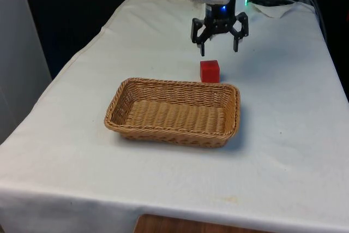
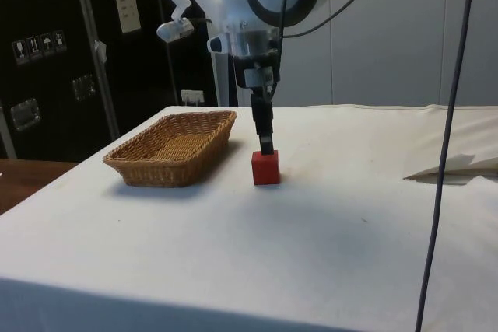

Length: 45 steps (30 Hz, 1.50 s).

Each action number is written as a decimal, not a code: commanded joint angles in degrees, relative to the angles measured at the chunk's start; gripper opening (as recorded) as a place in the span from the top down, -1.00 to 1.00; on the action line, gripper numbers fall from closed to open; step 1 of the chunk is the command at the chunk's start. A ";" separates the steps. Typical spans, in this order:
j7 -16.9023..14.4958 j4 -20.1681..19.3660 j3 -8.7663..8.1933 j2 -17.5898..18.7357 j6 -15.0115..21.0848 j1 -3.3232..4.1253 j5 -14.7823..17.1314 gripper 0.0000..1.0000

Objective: Pick up the cube and place it into the basket.

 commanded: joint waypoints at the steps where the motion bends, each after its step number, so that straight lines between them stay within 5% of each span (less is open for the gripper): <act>1: 0.00 0.00 0.00 0.23 0.17 0.00 0.00 -1.00; 17: -0.74 3.38 -0.86 4.93 1.09 -0.34 0.00 -1.00; 31: -1.09 4.01 -0.63 10.66 5.96 -0.80 0.52 -1.00; 45: -0.86 4.41 -0.86 11.12 5.84 -0.57 0.11 -1.00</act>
